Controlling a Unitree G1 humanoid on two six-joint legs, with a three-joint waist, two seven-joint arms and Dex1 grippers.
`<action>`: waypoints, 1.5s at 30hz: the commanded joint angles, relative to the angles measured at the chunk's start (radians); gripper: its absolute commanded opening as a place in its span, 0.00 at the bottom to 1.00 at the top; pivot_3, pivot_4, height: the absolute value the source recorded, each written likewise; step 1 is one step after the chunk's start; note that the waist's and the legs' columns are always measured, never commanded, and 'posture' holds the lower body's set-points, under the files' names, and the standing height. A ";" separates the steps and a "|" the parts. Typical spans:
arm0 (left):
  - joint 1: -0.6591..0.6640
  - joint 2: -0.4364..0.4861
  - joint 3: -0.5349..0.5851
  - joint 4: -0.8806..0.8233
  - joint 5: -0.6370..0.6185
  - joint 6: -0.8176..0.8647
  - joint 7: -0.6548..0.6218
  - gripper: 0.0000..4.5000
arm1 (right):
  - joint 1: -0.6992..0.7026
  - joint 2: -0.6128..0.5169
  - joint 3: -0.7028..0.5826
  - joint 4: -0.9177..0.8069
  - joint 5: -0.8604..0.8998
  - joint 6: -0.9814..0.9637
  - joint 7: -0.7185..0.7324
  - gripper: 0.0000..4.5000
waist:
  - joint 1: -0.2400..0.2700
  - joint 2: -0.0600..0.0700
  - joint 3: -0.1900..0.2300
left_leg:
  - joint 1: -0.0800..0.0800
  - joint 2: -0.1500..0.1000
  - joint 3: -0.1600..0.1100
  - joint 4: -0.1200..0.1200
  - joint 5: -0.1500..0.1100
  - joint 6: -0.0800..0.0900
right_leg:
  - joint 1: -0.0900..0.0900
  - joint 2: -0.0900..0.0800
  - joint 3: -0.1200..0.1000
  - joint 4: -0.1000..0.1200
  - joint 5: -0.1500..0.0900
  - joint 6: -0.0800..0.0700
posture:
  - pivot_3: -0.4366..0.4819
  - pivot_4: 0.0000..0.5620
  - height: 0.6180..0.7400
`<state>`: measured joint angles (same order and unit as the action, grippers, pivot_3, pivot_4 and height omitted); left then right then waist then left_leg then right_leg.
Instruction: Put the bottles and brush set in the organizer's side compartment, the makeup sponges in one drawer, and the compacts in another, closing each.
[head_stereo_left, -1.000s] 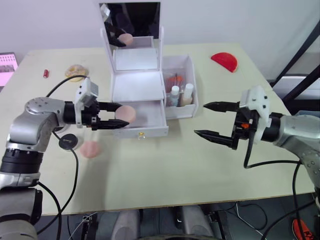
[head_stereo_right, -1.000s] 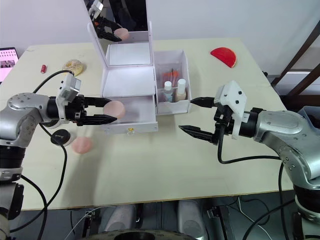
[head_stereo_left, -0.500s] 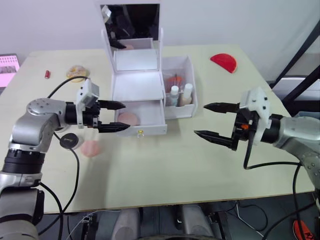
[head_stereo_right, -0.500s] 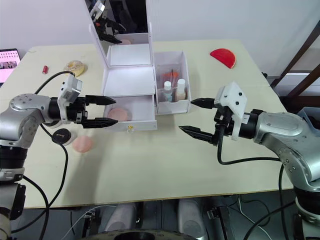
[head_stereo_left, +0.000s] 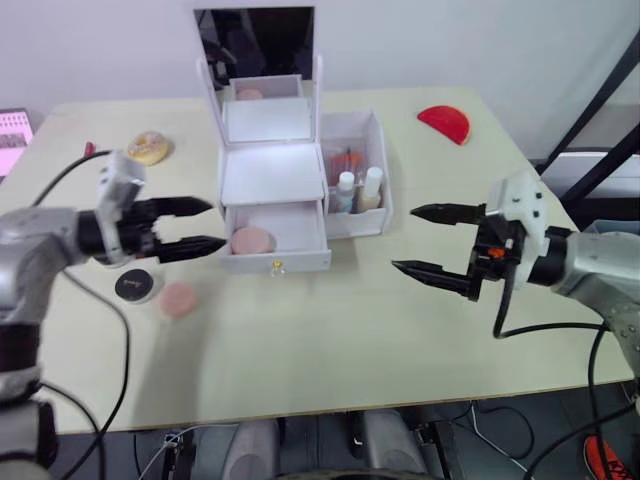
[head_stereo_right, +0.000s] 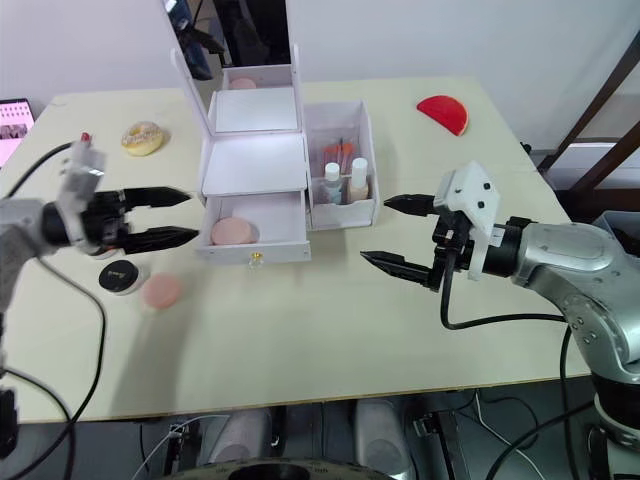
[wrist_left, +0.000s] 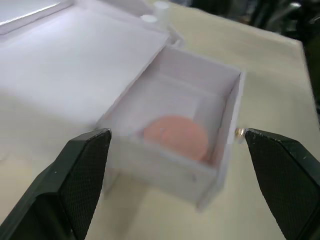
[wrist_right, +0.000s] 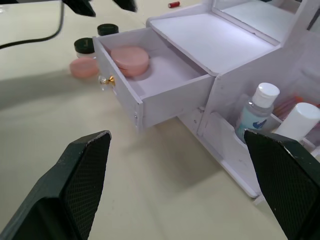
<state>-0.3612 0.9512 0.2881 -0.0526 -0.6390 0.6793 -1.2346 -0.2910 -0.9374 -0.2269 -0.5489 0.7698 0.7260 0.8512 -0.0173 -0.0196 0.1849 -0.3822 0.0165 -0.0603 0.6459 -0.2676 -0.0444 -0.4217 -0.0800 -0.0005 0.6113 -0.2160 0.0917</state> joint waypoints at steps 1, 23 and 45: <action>0.105 0.030 0.174 -0.085 -0.041 0.048 0.063 0.99 | 0.002 -0.029 -0.067 0.021 -0.001 -0.036 0.042 1.00 | 0.004 0.000 0.000 | 0.000 0.000 0.000 0.000 0.000 0.000 | 0.000 0.000 0.000 0.000 0.000 0.000 | 0.48 0.27 1.00; 0.679 0.089 0.761 0.444 0.212 -0.386 0.085 0.99 | 0.245 -0.096 -0.305 0.579 -0.202 -0.373 0.347 1.00 | -0.001 -0.003 -0.001 | 0.000 0.001 0.003 0.000 -0.001 -0.001 | -0.003 -0.003 0.000 -0.004 -0.002 0.002 | 0.48 0.27 1.00; 0.361 0.082 0.334 0.235 0.119 -0.286 0.010 0.99 | -0.020 -0.048 -0.037 0.201 -0.110 -0.202 0.239 1.00 | -0.005 -0.002 -0.002 | 0.003 0.006 0.009 -0.001 -0.002 -0.004 | -0.002 -0.001 -0.001 -0.007 0.001 -0.002 | 0.48 0.27 1.00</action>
<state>0.0044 1.0255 0.6278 0.2230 -0.4951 0.3748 -1.2129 -0.2762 -0.9874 -0.2789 -0.2856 0.6224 0.5004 1.1042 -0.0221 -0.0216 0.1832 -0.3791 0.0232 -0.0505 0.6450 -0.2698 -0.0482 -0.4236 -0.0805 -0.0017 0.6047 -0.2148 0.0896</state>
